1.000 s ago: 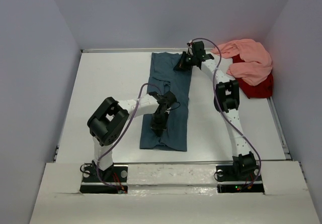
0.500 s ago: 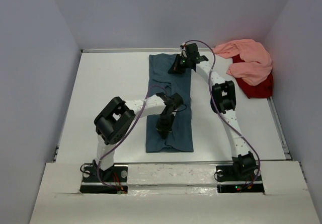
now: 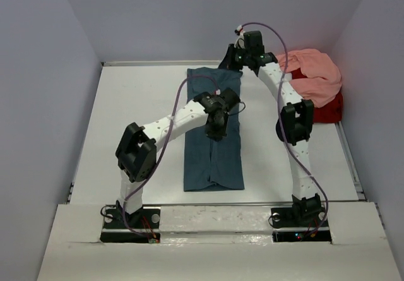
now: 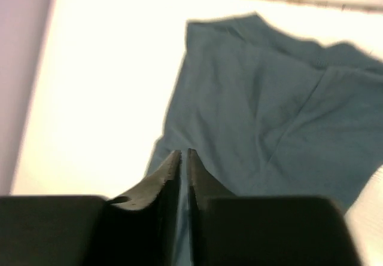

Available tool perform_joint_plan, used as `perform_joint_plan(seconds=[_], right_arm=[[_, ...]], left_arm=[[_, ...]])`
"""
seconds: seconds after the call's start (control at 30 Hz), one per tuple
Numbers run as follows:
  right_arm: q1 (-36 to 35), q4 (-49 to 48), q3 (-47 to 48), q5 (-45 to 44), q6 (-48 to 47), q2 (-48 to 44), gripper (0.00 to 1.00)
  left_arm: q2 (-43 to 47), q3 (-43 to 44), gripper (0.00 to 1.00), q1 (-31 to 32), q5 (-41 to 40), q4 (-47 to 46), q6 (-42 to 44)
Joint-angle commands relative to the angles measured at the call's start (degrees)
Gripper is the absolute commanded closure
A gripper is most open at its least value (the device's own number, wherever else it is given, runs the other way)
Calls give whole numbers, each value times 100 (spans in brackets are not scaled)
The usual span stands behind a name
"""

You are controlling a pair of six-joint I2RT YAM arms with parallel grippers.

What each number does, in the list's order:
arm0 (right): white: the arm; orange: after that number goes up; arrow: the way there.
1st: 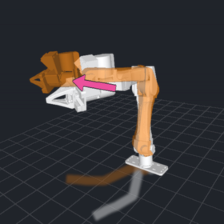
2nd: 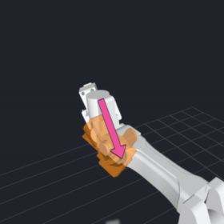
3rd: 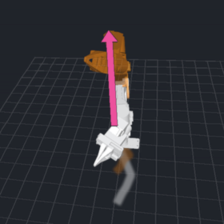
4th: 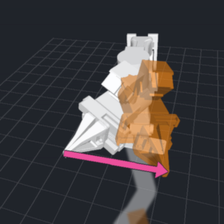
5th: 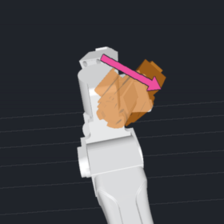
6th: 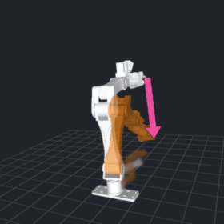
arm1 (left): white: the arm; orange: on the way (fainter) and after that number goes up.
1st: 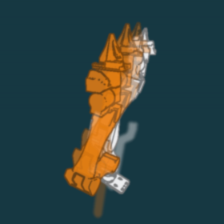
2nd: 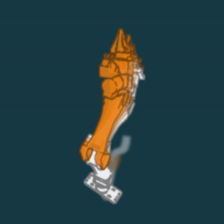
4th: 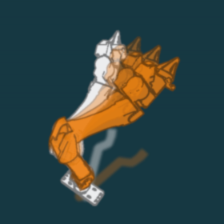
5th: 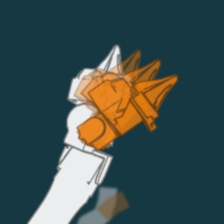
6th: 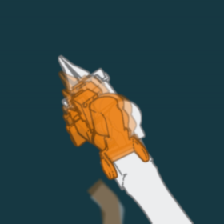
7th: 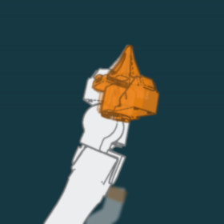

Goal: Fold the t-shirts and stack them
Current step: Rotate the tshirt 90 degrees

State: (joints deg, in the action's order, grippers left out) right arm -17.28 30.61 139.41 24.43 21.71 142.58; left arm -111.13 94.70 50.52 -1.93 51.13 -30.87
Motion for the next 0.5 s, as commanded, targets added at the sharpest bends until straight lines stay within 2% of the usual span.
perform_joint_plan(seconds=[0.0,0.03,0.07,0.1,0.13,0.2,0.23,0.27,0.3,0.33,0.4,0.43,0.47], right_arm=[[250,-249,-308,-149,-413,-1283,75],[303,-205,-423,-157,-440,-1434,66],[356,-144,-537,-175,-440,-1600,47],[452,-21,-869,-210,-431,-1950,40],[506,41,-1072,-201,-423,-2136,36],[567,312,-1546,-210,-405,-2514,33],[568,436,-2132,-306,-440,-2899,32],[568,524,-2477,-289,-457,-3103,32],[568,577,-2863,-237,-475,-3305,31],[568,682,-3694,-254,-449,-3742,31],[568,718,-4577,-272,-300,-4236,31],[568,727,-5373,-272,-152,-4726,31],[568,727,-5381,-272,-98,-4731,31]], left_arm=[[750,935,84,-401,-492,678,37],[803,972,83,-499,-510,696,55],[882,963,82,-621,-449,679,116],[1083,737,81,-892,-379,513,177],[1198,552,81,-895,-273,390,230],[1662,52,79,-1342,-10,74,379],[1822,-490,72,-1456,52,-241,424],[1988,-774,61,-1562,62,-410,450],[2295,-1038,42,-1702,27,-542,494],[2428,-1545,35,-1747,-17,-795,503],[2657,-1988,33,-1896,0,-955,521],[2684,-2364,33,-1923,17,-1061,530],[2702,-2533,32,-1949,44,-1105,538]])
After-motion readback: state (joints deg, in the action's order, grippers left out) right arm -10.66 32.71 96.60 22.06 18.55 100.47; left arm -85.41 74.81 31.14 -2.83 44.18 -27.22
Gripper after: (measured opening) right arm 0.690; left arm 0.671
